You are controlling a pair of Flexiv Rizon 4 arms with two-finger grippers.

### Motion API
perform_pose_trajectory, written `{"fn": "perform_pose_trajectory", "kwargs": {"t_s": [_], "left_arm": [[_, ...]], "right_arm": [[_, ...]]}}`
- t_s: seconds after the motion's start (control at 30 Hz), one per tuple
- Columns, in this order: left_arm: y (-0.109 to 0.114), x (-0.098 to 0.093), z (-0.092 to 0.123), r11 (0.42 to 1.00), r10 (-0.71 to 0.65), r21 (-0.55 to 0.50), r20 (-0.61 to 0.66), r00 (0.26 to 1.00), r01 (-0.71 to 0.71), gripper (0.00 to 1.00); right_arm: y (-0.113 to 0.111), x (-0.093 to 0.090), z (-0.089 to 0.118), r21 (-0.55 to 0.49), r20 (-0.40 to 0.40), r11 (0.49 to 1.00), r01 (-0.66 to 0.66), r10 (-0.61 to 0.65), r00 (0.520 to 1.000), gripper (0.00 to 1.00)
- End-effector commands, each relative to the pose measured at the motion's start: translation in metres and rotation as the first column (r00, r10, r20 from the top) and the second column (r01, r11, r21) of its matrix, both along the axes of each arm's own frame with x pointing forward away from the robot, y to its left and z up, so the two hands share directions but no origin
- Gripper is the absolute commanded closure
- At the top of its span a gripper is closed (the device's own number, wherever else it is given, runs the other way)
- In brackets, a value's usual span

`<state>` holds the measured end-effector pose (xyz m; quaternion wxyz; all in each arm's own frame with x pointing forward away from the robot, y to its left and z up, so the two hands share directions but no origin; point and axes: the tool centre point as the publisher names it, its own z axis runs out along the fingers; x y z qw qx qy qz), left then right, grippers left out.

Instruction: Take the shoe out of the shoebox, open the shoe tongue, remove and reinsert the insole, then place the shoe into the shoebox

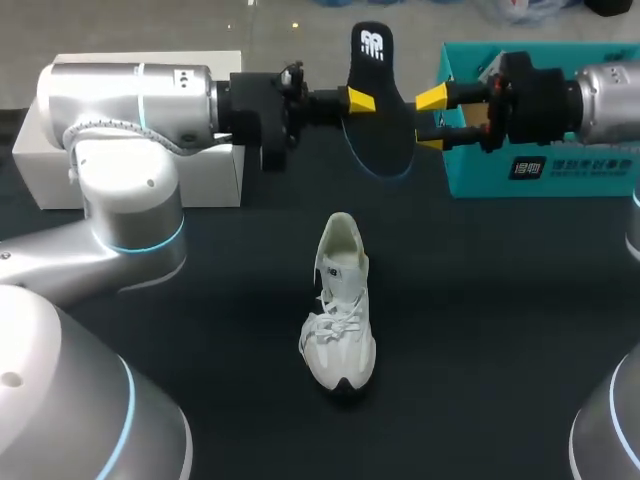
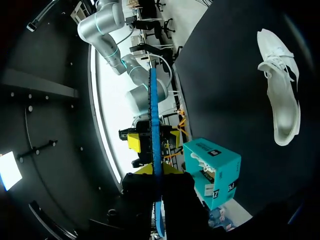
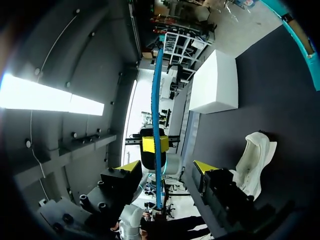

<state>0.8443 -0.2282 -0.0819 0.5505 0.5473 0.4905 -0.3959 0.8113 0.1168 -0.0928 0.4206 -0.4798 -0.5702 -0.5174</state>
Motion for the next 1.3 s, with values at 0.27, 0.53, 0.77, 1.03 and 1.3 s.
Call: {"fn": "perform_pose_trajectory", "kwargs": {"t_s": [0.27,0.53,0.77,1.03,1.3], "left_arm": [[-0.018,0.006,-0.003,1.0,-0.02,-0.003,0.01,1.0,0.02,1.0],[-0.022,0.003,-0.002,1.0,-0.019,-0.012,0.014,1.0,0.019,1.0],[-0.023,-0.003,-0.002,0.999,-0.026,-0.017,0.012,1.0,0.027,1.0],[-0.021,-0.009,-0.001,0.999,-0.049,-0.02,-0.018,0.999,0.048,0.68],[0.003,-0.013,-0.005,0.996,-0.084,0.015,-0.041,0.996,0.085,0.0]], "right_arm": [[0.016,-0.003,-0.001,0.0,0.0,1.0,-0.029,0.029,1.0,0.5],[0.021,-0.005,-0.001,-0.003,-0.001,0.999,-0.04,0.04,0.999,0.53],[0.022,-0.002,-0.003,-0.003,-0.003,1.0,-0.026,0.026,1.0,0.75],[0.024,-0.004,-0.006,0.003,-0.008,1.0,-0.028,0.028,1.0,1.0],[0.022,-0.006,-0.006,0.007,0.0,1.0,-0.019,0.019,1.0,1.0]]}}
